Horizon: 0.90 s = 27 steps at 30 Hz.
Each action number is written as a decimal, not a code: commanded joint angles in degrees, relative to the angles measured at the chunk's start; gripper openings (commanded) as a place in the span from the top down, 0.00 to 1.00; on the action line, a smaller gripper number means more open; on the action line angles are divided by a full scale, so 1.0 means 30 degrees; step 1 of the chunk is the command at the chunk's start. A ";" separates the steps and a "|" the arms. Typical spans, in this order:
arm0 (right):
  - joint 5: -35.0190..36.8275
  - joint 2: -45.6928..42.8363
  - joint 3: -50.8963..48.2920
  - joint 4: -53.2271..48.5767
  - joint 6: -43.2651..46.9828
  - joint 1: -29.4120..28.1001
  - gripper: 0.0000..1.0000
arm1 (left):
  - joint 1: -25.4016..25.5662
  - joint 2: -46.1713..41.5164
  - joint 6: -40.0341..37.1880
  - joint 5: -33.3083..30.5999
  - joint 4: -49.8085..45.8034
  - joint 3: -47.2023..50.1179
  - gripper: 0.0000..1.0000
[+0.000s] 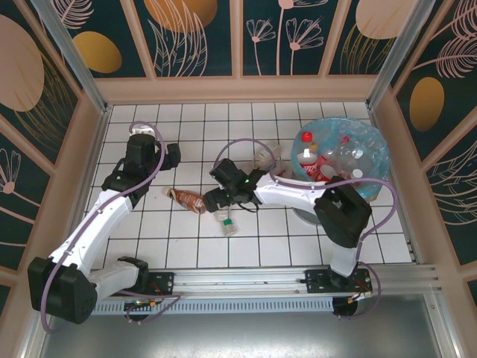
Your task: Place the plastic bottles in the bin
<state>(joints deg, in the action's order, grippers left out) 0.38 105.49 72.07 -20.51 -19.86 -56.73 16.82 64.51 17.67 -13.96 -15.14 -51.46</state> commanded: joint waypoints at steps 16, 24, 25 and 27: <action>-0.1932 -0.0298 0.2028 -0.2355 0.0543 0.0086 0.48 | -0.0097 -0.0791 -0.0738 0.0990 0.0928 -0.0425 0.07; -0.1983 -0.5868 0.6212 -0.6667 0.2707 0.2192 0.56 | 0.0053 -0.1706 -0.0658 0.4218 0.2721 -0.2136 0.17; -0.1591 -0.6641 0.6978 -0.7095 0.2888 0.2509 0.57 | 0.0405 -0.1628 -0.0739 0.4373 0.2772 -0.2494 0.18; -0.0989 -0.7897 0.8286 -0.7806 0.3093 0.3191 0.57 | 0.1803 -0.1376 -0.1647 0.3378 0.2789 -0.3202 0.18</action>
<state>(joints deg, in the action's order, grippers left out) -5.08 88.73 91.42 -37.63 -13.54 -48.99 18.74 60.42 15.57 -5.50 -10.44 -57.60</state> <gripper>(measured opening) 0.527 0.820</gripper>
